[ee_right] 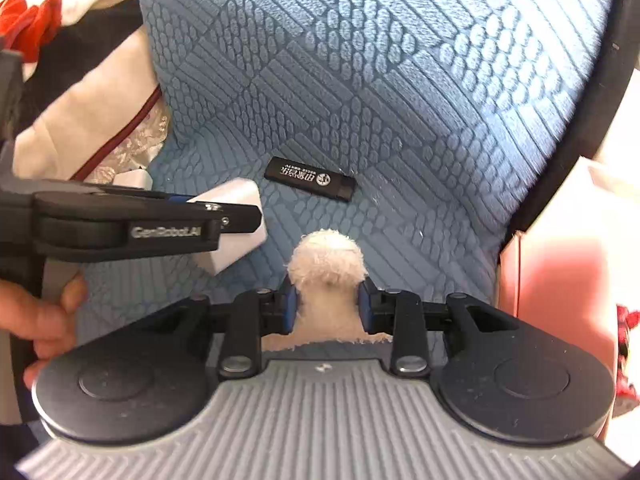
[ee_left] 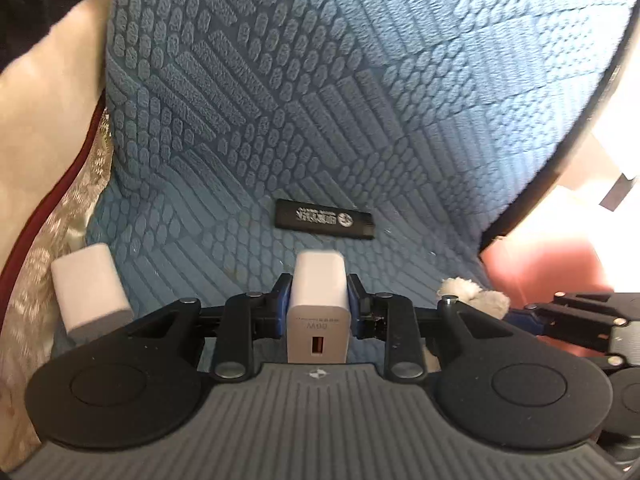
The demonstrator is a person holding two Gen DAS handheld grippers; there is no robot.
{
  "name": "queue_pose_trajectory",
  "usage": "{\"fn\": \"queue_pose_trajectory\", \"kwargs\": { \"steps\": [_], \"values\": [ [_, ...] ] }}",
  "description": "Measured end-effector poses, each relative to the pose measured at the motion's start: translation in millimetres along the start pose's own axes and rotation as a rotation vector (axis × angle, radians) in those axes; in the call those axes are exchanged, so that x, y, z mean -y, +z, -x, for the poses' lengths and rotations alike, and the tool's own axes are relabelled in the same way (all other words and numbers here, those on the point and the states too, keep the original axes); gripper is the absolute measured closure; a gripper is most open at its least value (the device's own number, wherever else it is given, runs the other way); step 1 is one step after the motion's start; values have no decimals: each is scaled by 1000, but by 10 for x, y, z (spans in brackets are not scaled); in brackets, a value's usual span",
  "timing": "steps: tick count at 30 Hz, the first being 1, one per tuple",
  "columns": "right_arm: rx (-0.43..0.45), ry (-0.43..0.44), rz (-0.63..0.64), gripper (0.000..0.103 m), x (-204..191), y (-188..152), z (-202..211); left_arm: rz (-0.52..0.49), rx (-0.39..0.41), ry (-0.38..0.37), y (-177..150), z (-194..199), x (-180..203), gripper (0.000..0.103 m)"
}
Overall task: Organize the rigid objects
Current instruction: 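Lift the white charger with the left gripper while the right gripper lifts the hair clip, then carry the charger in the left gripper while the right gripper carries the hair clip toward the box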
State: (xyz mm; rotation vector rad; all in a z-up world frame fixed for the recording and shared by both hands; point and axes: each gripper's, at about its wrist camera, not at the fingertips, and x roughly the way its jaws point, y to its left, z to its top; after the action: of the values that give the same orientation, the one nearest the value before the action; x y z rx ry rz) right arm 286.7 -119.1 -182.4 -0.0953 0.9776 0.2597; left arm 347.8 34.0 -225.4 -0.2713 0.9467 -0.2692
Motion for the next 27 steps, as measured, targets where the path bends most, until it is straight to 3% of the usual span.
{"fn": "queue_pose_trajectory", "kwargs": {
  "steps": [12,27],
  "values": [
    [37,-27,8,69,-215,-449,375,66,18,-16,-358,528,53,70],
    [93,-30,-52,69,-269,-792,879,71,63,-41,-853,1145,77,70]
  ]
}}
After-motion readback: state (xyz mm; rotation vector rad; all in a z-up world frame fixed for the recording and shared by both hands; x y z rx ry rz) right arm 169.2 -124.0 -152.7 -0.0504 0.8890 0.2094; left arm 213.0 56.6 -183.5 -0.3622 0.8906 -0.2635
